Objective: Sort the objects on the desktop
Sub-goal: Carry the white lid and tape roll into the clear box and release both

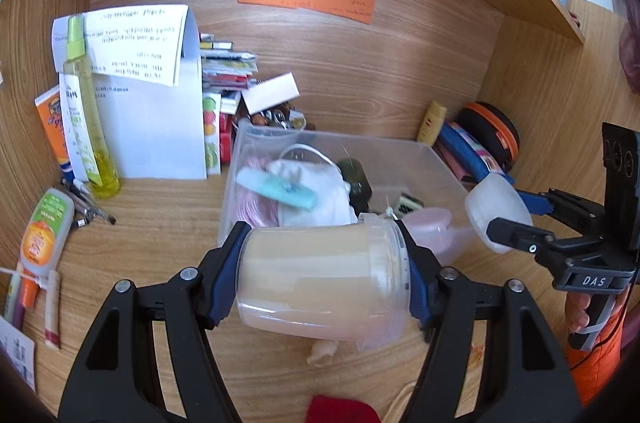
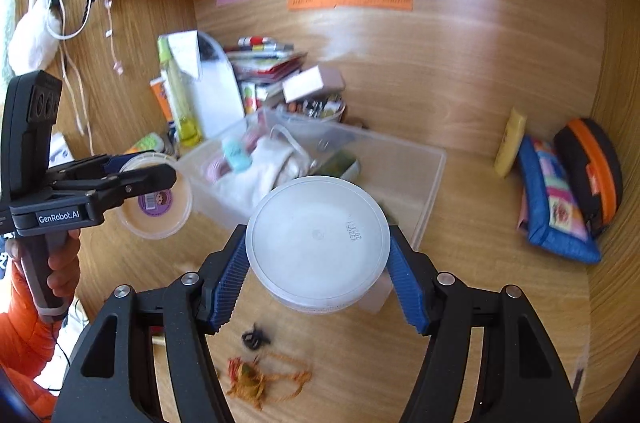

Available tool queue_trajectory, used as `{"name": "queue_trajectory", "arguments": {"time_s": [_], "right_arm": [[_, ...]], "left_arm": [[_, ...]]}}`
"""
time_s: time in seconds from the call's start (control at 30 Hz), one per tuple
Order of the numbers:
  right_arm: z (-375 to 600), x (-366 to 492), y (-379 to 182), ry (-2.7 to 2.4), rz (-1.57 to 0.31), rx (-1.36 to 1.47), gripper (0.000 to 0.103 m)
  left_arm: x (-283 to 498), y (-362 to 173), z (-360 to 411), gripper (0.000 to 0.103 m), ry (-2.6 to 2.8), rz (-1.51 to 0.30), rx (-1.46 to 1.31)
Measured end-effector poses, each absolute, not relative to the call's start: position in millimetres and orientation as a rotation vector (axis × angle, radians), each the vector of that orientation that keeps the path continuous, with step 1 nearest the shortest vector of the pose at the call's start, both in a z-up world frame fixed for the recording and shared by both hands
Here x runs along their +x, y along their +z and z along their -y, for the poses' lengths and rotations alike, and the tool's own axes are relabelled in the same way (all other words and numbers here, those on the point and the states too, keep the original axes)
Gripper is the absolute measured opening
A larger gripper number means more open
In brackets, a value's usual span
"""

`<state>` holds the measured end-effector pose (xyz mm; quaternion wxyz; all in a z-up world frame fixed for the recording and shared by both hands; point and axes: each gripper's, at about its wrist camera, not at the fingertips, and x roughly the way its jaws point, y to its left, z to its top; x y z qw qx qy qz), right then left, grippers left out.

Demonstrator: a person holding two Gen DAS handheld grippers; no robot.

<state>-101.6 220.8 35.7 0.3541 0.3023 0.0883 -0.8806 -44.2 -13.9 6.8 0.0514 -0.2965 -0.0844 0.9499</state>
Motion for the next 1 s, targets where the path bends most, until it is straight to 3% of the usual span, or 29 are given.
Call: {"name": "queue_trajectory", "arguments": {"time_s": [0.57, 1.0], "right_arm": [[-191, -182, 60, -2.314, -0.126, 0.803, 0.063], [-187, -218, 15, -2.335, -0.134, 0.963, 0.063]], "left_arm": [[-118, 35, 28, 0.068, 2.933, 0.290, -0.847], [-160, 1, 32, 0.068, 2.929, 0.341, -0.958]]}}
